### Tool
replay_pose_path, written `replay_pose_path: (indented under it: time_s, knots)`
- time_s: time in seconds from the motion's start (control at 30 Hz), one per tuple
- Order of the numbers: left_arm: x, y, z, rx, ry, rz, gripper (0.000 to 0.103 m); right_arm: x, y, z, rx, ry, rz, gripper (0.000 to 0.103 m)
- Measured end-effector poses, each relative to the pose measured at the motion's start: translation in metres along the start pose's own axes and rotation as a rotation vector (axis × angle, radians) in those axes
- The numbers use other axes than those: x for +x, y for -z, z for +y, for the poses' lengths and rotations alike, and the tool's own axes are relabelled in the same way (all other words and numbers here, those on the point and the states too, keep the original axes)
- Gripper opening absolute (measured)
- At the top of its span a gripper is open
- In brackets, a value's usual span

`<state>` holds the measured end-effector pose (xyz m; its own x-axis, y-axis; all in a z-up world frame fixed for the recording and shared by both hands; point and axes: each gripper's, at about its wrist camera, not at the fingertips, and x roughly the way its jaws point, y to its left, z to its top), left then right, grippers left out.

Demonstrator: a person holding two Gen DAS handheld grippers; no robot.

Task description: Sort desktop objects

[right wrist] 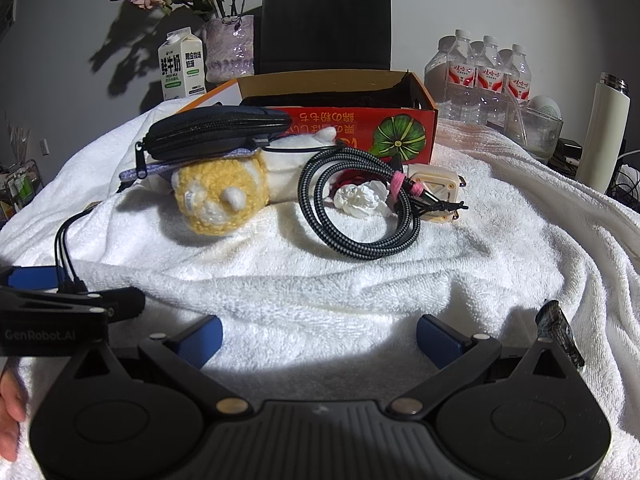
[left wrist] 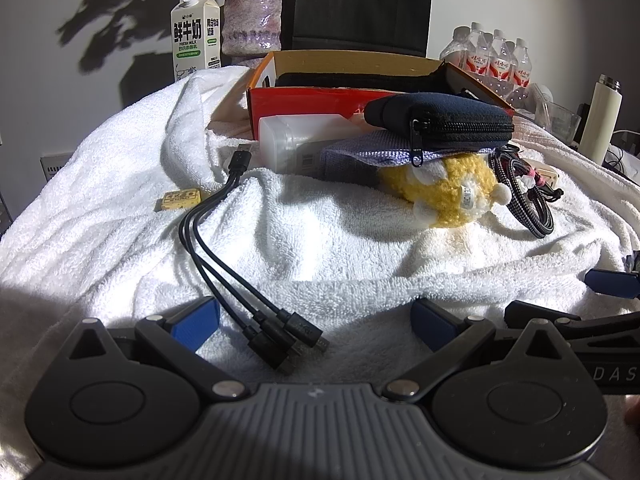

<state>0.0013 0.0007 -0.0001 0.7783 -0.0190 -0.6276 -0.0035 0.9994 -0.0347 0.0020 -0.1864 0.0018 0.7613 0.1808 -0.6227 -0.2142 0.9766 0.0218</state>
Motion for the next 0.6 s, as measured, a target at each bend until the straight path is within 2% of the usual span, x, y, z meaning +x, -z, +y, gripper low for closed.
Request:
replay_pose_path:
  time_s: [0.33,0.5,0.6]
  knots:
    - [0.000,0.000,0.000,0.000,0.000,0.000,0.103,0.000,0.001,-0.003,-0.001,0.002,0.001,0.103]
    - [0.001,0.000,-0.001,-0.007,-0.011,0.002,0.103,0.000,-0.001,-0.013,-0.007,-0.049,0.002,0.103]
    - [0.000,0.002,-0.001,-0.006,-0.013,0.002,0.103,0.000,0.000,-0.006,-0.034,-0.024,0.006,0.103]
